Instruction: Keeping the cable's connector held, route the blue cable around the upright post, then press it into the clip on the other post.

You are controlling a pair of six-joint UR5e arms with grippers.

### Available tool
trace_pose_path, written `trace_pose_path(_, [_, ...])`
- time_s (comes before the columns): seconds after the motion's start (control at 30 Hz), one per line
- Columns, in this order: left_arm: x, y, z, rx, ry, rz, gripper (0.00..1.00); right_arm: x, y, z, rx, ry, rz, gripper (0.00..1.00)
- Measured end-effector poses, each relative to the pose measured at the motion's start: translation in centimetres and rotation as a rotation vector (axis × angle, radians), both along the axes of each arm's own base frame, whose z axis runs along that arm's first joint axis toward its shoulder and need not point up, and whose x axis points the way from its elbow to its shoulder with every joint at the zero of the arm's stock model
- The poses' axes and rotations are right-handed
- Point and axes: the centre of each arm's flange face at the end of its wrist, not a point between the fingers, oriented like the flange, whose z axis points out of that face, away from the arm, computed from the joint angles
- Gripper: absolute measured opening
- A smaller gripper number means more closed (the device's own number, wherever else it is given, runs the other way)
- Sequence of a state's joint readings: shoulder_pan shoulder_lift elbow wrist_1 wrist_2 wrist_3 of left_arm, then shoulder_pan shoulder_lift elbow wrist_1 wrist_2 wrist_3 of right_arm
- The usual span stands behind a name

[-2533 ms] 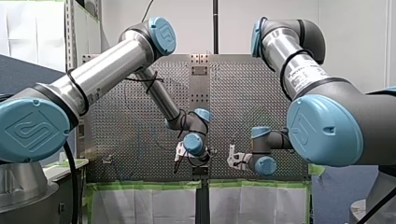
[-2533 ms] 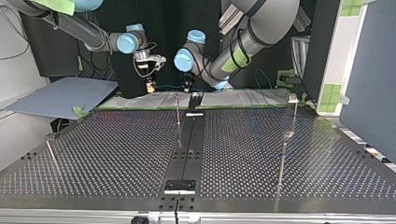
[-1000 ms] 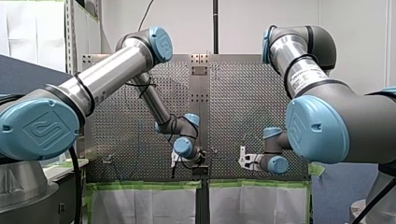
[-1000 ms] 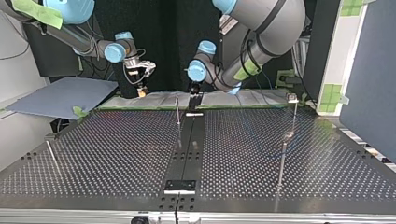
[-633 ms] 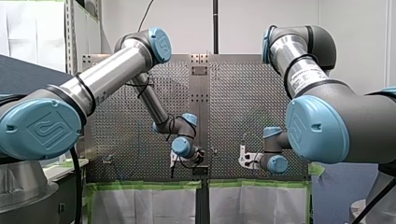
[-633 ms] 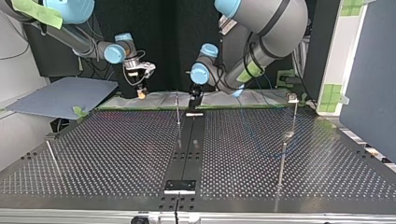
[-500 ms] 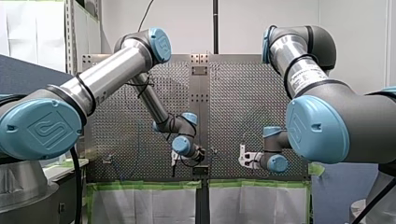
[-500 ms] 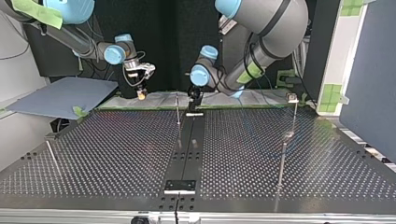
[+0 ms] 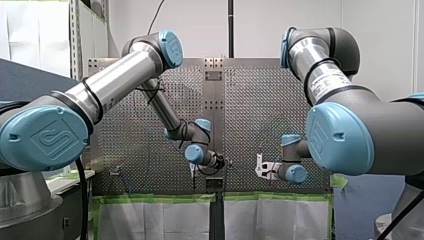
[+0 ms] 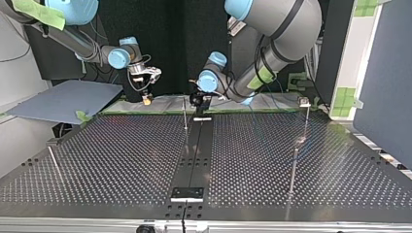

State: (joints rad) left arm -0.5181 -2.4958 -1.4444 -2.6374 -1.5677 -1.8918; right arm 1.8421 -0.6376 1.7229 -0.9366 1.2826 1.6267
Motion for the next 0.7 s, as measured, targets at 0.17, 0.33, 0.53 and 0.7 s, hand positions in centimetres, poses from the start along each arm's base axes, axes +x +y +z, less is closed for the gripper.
trace_pose_path(0.17, [-0.1, -0.4, -0.3, -0.054, 0.023, -0.018, 0.01, 0.1, -0.1, 0.1, -0.002, 0.000, 0.001, 0.00])
trace_pose_path(0.33, [0.2, -0.6, -2.1, -0.073, 0.055, -0.015, 0.01, 0.2, -0.1, 0.1, -0.001, 0.000, 0.002, 0.00])
trace_pose_path(0.53, [0.6, -0.6, -3.7, -0.075, 0.062, -0.003, 0.01, 0.2, -0.1, 0.1, -0.002, -0.002, 0.002, 0.00])
trace_pose_path(0.7, [1.4, -0.9, -3.2, -0.087, 0.054, -0.002, 0.01, 0.1, -0.4, 0.2, -0.007, -0.005, 0.000, 0.00])
